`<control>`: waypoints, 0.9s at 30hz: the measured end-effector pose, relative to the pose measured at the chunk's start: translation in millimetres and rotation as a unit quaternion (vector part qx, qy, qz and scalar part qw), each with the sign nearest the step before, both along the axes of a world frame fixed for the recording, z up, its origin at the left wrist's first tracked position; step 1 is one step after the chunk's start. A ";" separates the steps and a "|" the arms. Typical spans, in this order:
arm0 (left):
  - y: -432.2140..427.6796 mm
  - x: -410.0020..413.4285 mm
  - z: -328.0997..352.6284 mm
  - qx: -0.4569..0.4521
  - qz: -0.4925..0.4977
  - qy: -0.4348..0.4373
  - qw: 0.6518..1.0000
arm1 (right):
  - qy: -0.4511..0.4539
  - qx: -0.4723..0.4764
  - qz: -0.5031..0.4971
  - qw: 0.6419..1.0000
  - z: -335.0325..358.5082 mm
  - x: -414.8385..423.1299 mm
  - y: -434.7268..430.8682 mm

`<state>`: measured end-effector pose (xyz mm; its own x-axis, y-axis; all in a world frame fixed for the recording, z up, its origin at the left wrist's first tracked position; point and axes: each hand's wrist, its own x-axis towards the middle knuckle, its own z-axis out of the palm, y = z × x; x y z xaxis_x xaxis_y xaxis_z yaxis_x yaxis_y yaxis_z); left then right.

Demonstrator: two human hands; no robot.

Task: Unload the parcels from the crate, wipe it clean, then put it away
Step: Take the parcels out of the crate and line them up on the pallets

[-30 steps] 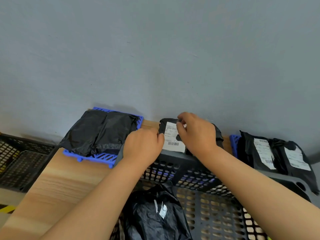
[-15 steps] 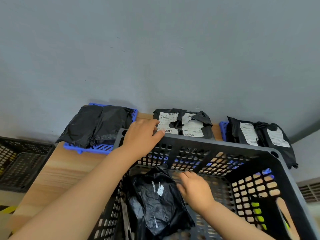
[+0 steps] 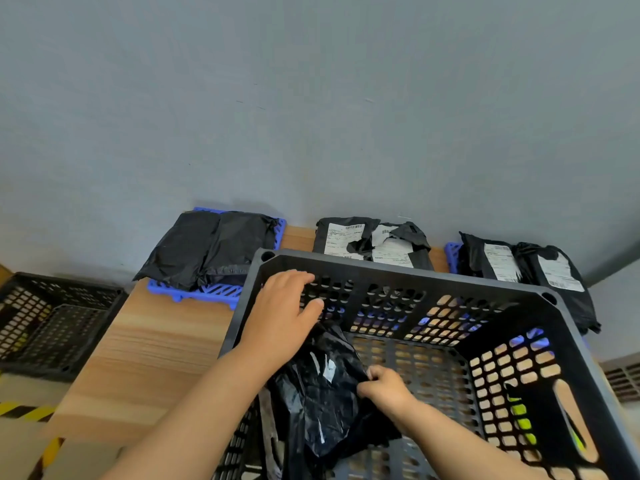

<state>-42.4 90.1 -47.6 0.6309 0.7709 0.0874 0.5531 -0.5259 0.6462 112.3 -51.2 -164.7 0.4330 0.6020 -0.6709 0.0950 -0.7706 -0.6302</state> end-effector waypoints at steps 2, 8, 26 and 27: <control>-2.9 -0.9 -2.6 0.008 -0.022 0.038 0.999 | 0.043 0.032 -0.031 0.998 14.1 -1.7 0.9; -8.6 4.6 -0.2 0.055 -0.053 0.113 0.991 | 0.065 0.118 -0.029 0.991 61.8 -3.6 -4.4; -28.8 16.7 11.7 -0.342 0.020 -0.190 0.920 | 0.289 0.334 -0.278 0.853 155.6 33.5 -17.6; -31.7 18.1 11.8 -0.373 0.018 -0.208 0.904 | 0.288 0.337 -0.283 0.851 157.6 33.1 -15.2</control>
